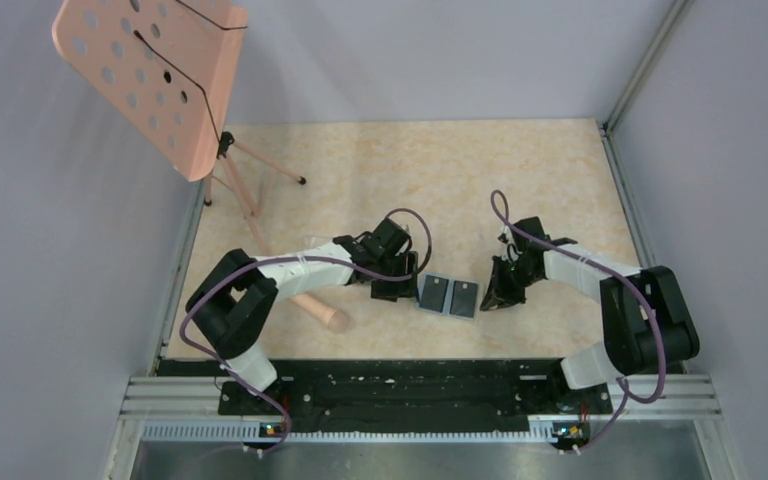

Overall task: Put the credit cards into the card holder
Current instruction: Close the card holder at the center of the board.

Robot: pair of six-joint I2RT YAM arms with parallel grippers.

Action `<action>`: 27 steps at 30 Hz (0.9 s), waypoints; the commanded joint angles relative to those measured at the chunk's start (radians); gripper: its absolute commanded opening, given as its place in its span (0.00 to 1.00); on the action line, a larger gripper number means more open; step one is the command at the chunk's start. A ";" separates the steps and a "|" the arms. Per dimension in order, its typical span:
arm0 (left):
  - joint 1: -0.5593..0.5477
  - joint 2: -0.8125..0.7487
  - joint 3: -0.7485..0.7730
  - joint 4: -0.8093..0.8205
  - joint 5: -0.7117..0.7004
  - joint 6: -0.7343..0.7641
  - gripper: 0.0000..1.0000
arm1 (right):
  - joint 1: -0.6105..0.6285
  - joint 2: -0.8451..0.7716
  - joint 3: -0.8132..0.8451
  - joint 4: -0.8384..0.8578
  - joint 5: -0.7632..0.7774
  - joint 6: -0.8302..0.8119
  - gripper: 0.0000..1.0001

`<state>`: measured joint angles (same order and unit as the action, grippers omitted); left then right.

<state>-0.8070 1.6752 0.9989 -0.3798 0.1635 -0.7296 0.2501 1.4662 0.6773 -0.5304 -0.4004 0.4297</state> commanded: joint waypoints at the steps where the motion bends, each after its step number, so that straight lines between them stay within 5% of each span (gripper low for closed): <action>1: -0.012 0.008 0.064 -0.042 -0.077 0.026 0.63 | -0.026 -0.018 0.020 -0.016 0.099 -0.007 0.00; 16: -0.029 0.212 0.285 -0.153 -0.200 0.036 0.64 | -0.027 0.007 0.012 -0.003 0.047 -0.021 0.00; 27: -0.029 0.273 0.253 0.055 0.141 0.033 0.59 | -0.026 0.016 0.012 0.007 0.009 -0.030 0.00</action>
<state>-0.8330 1.9148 1.2736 -0.4488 0.1200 -0.6964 0.2325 1.4624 0.6773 -0.5377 -0.3954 0.4259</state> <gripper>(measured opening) 0.616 0.017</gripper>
